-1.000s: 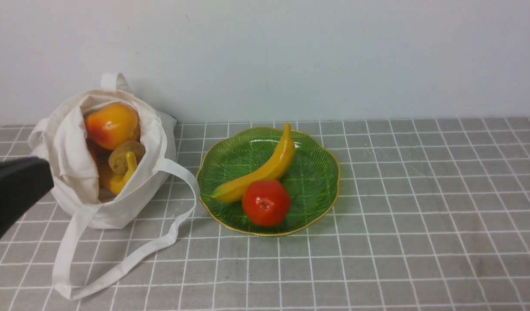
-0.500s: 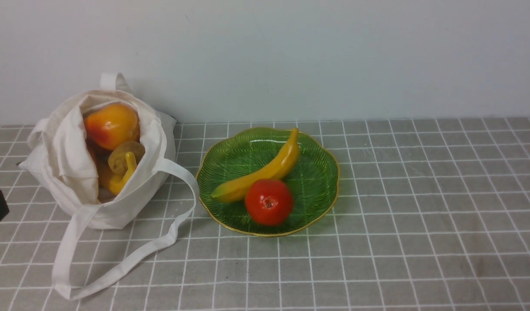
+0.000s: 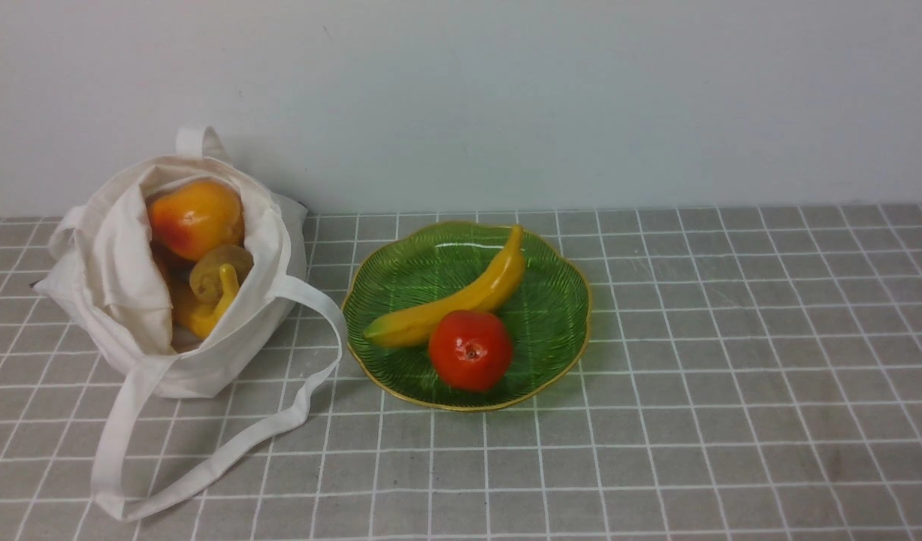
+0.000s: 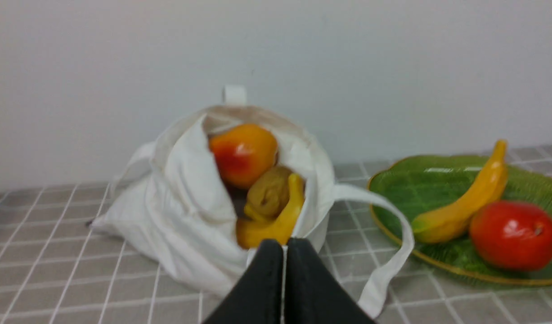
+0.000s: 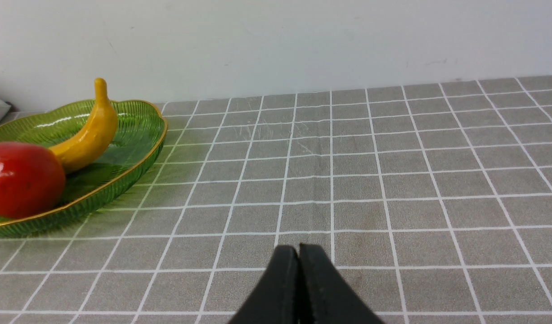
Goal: Take the fruit out of the bag on the grey coffee tablecloth and place them on the plate.
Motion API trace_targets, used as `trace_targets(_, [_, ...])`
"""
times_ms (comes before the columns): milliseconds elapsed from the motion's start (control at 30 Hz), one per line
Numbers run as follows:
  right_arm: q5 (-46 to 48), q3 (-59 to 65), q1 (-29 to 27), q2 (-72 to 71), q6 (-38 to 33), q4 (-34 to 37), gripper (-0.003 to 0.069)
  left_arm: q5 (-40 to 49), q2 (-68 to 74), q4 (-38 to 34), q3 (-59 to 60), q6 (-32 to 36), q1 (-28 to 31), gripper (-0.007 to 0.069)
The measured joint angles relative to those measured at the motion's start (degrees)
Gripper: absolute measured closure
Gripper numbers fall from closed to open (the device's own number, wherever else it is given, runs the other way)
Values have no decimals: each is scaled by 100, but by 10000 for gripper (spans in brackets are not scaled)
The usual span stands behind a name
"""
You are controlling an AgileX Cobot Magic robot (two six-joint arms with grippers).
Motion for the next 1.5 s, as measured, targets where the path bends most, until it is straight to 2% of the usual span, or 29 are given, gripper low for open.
trace_targets(233, [0, 0, 0, 0, 0, 0, 671, 77, -475, 358, 1127, -36, 166, 632])
trace_targets(367, [0, 0, 0, 0, 0, 0, 671, 291, -500, 358, 1139, -36, 166, 632])
trace_targets(1500, [0, 0, 0, 0, 0, 0, 671, 308, -500, 358, 1139, -38, 166, 632])
